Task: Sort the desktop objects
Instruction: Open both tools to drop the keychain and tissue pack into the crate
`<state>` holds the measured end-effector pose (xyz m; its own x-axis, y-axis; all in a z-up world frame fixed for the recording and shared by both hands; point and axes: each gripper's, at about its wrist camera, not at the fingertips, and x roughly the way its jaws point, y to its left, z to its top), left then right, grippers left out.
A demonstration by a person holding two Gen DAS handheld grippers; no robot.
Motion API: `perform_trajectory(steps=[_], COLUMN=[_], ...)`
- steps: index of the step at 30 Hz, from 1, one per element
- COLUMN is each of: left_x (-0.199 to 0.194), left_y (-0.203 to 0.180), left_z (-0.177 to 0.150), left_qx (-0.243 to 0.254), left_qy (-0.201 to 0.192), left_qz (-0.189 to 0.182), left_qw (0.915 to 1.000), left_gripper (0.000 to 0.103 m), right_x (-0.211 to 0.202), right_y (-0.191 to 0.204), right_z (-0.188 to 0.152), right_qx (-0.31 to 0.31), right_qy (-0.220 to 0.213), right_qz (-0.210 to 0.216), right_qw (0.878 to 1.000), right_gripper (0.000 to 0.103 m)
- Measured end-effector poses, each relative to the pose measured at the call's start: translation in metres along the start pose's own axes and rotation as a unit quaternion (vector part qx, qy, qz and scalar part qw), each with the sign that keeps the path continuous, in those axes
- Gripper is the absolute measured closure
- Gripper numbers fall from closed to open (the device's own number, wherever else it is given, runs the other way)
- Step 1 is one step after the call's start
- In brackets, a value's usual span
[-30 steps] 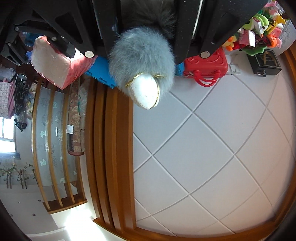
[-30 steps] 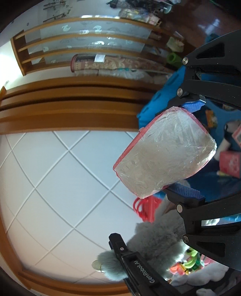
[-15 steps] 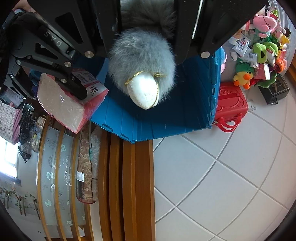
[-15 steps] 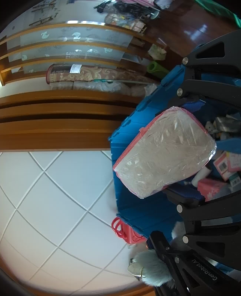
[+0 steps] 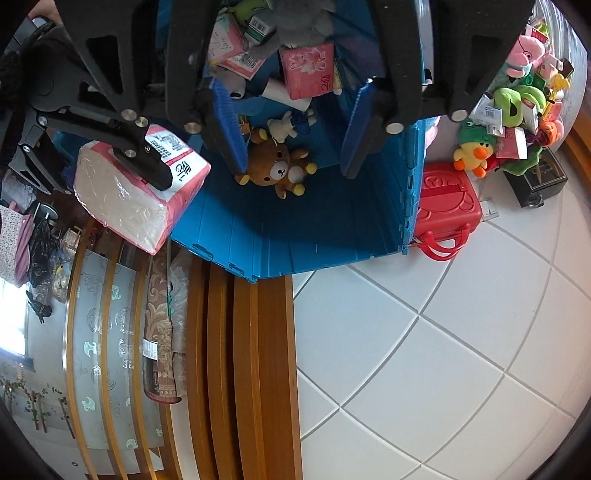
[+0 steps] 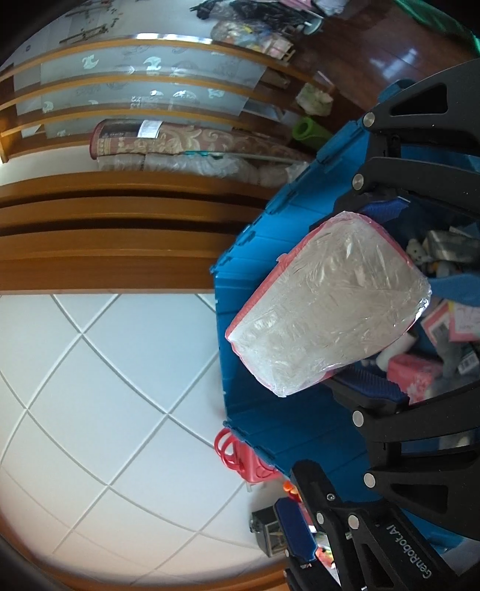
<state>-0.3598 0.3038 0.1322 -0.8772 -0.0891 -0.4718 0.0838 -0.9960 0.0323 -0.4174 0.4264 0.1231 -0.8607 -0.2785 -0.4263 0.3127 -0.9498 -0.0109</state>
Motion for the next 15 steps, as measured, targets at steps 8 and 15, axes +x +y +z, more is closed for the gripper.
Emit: perform_trajectory(steps=[8, 15], left_x=[-0.002, -0.006], left_y=[0.006, 0.015], left_z=[0.001, 0.001], left_qx=[-0.002, -0.01], left_qy=[-0.003, -0.007], left_qz=[0.004, 0.006], left_qw=[1.0, 0.9999], left_gripper=[0.045, 0.045], right_x=[-0.003, -0.006], right_y=[-0.002, 0.001], right_z=[0.006, 0.007], right_qx=[0.005, 0.007], right_qy=[-0.013, -0.014], right_qz=[-0.018, -0.032], right_qw=[1.0, 0.999], right_gripper=[0.017, 0.003])
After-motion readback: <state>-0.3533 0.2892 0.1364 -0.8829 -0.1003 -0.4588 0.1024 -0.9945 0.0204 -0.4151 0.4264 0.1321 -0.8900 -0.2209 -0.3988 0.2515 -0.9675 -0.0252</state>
